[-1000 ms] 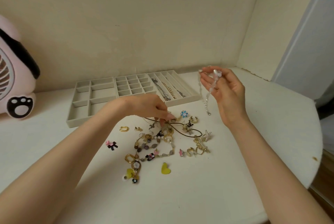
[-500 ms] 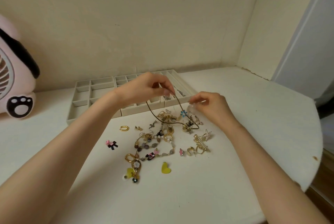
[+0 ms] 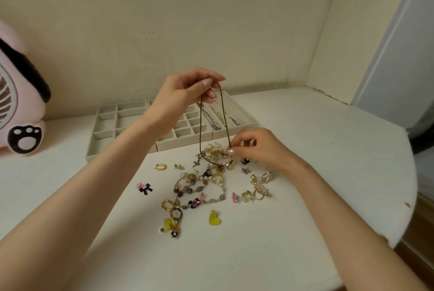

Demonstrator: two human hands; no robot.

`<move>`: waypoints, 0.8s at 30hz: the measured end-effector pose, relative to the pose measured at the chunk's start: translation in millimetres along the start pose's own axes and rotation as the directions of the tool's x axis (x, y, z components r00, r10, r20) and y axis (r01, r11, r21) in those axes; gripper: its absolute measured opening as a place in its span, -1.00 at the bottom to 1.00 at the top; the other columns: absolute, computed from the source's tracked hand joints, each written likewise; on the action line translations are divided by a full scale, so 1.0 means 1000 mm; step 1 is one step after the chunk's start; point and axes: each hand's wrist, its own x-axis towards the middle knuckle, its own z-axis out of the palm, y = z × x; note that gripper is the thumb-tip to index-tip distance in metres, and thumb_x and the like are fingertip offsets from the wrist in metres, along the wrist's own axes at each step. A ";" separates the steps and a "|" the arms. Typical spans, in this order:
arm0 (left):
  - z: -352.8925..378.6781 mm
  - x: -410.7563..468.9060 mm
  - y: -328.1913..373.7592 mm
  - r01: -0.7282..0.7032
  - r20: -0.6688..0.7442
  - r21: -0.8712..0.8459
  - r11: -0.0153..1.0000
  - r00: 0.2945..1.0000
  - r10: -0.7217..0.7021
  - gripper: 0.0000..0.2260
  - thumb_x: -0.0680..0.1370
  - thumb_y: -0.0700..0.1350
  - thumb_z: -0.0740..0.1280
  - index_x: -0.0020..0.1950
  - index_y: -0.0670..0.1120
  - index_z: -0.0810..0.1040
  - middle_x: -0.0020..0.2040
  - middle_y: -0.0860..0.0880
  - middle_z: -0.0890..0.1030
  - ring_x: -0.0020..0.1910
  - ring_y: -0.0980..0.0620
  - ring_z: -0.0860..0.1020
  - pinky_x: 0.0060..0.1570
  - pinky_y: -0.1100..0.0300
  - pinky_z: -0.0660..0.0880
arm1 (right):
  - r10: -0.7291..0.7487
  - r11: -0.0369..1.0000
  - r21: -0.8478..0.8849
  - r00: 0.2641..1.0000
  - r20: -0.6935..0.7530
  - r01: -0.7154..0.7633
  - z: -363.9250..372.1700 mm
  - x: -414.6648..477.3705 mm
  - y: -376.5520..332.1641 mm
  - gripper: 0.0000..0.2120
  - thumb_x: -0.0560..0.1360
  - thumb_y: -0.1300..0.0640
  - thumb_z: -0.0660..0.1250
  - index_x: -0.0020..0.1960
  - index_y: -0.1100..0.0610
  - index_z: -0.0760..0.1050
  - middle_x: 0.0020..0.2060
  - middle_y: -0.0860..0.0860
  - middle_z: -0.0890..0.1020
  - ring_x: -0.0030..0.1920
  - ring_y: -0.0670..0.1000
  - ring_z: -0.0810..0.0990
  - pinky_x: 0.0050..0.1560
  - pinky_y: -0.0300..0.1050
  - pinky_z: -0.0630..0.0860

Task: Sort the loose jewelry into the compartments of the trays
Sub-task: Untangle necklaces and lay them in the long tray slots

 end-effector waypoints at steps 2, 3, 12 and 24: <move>-0.001 0.000 0.001 -0.020 -0.016 -0.010 1.000 1.000 0.020 -0.81 0.59 -0.32 0.17 0.05 -0.16 0.56 -0.15 -0.02 0.58 -0.22 0.14 0.56 -0.12 0.31 0.52 | -0.008 0.999 0.042 1.000 -0.002 0.008 -0.001 -0.001 0.000 -0.97 0.43 0.15 0.44 -0.18 0.05 0.62 -0.27 -0.13 0.60 -0.34 -0.28 0.46 -0.27 -0.44 0.38; -0.001 0.000 0.001 -0.032 -0.030 -0.005 0.999 0.999 0.032 -0.80 0.58 -0.32 0.18 0.05 -0.15 0.57 -0.14 -0.01 0.58 -0.21 0.14 0.56 -0.11 0.31 0.52 | -0.004 0.997 0.073 1.000 0.000 0.004 -0.002 -0.002 0.000 -0.97 0.45 0.15 0.43 -0.17 0.08 0.62 -0.26 -0.10 0.62 -0.30 -0.27 0.50 -0.22 -0.41 0.42; -0.016 0.004 0.003 -0.056 -0.250 0.092 0.994 0.965 0.078 -0.80 0.57 -0.32 0.21 0.06 -0.12 0.58 -0.16 0.01 0.59 -0.31 0.19 0.53 -0.23 0.33 0.49 | 0.031 0.939 0.343 0.997 -0.072 -0.005 -0.005 -0.001 -0.005 -0.86 0.62 0.15 0.15 -0.08 0.18 0.39 -0.17 0.16 0.69 -0.20 0.18 0.67 -0.11 0.01 0.59; -0.024 0.007 -0.006 0.110 -0.308 0.212 0.971 0.950 -0.040 -0.81 0.57 -0.31 0.22 0.01 -0.11 0.59 -0.18 -0.01 0.58 -0.38 0.21 0.54 -0.29 0.31 0.56 | 0.071 0.954 0.297 0.991 -0.113 -0.035 -0.009 0.001 0.004 -0.76 0.42 0.39 0.40 -0.07 0.13 0.43 -0.32 0.09 0.61 -0.44 -0.03 0.58 -0.25 -0.10 0.52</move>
